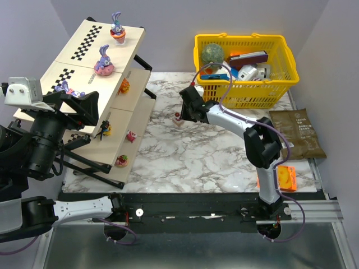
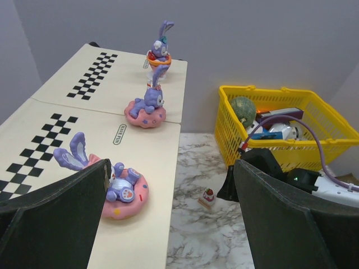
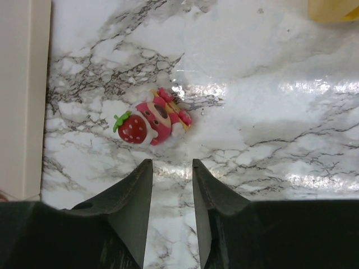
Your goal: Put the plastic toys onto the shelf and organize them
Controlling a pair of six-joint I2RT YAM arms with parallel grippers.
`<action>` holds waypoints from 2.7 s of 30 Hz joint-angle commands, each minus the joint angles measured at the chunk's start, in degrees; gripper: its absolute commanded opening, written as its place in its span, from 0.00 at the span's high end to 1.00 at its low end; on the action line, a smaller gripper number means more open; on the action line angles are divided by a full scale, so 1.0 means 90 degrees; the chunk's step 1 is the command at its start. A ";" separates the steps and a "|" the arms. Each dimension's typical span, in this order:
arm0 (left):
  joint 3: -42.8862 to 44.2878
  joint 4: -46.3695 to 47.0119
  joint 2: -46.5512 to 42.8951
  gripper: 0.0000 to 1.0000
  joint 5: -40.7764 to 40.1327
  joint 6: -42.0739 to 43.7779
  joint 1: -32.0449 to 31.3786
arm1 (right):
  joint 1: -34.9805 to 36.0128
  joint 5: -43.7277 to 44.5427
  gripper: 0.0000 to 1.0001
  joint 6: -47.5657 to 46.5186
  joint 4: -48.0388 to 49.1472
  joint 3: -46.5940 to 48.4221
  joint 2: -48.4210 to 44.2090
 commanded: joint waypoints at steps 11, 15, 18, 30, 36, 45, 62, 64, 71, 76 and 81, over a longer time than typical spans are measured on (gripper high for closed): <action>0.0012 0.0036 0.0020 0.01 -0.0080 -0.0042 0.0009 | -0.0300 0.0410 0.78 -0.0533 -0.0030 0.0830 0.0927; -0.0027 0.0036 -0.0009 0.01 -0.0070 -0.0090 0.0009 | -0.0300 0.0430 0.79 -0.0591 -0.0030 0.1054 0.1210; -0.0017 0.0036 0.0001 0.01 -0.0051 -0.0100 0.0009 | -0.0300 0.0352 0.80 -0.0659 -0.0059 0.1211 0.1328; -0.0115 0.0095 -0.0019 0.01 0.0008 -0.0071 0.0009 | -0.0135 -0.0342 0.83 -0.0513 0.0136 0.0665 0.1074; -0.0135 0.0085 -0.0067 0.01 0.0057 -0.0139 0.0019 | 0.0070 -0.0478 0.84 -0.0435 0.0321 0.0372 0.0977; -0.0115 0.0046 -0.0087 0.01 0.0086 -0.0159 0.0009 | 0.0149 -0.0548 0.84 -0.0426 0.0557 0.0343 0.0996; -0.0125 0.0095 -0.0087 0.01 0.0066 -0.0091 0.0019 | 0.0149 -0.0771 0.30 -0.1498 0.0996 -0.0323 0.0146; -0.0106 0.0095 -0.0058 0.01 0.0057 -0.0081 0.0009 | 0.0149 -0.0879 0.26 -0.1587 0.0986 -0.0049 0.0263; -0.0096 0.0105 -0.0019 0.01 0.0047 -0.0081 0.0009 | 0.0149 -0.0937 0.28 -0.1685 0.1005 0.0615 0.0732; -0.0057 0.0105 -0.0009 0.01 0.0027 -0.0071 0.0009 | 0.0149 -0.1035 0.35 -0.1695 0.0918 0.0937 0.1035; -0.0076 0.0105 -0.0019 0.01 -0.0012 -0.0081 0.0009 | 0.0149 -0.1055 0.41 -0.1597 0.0791 0.0957 0.1113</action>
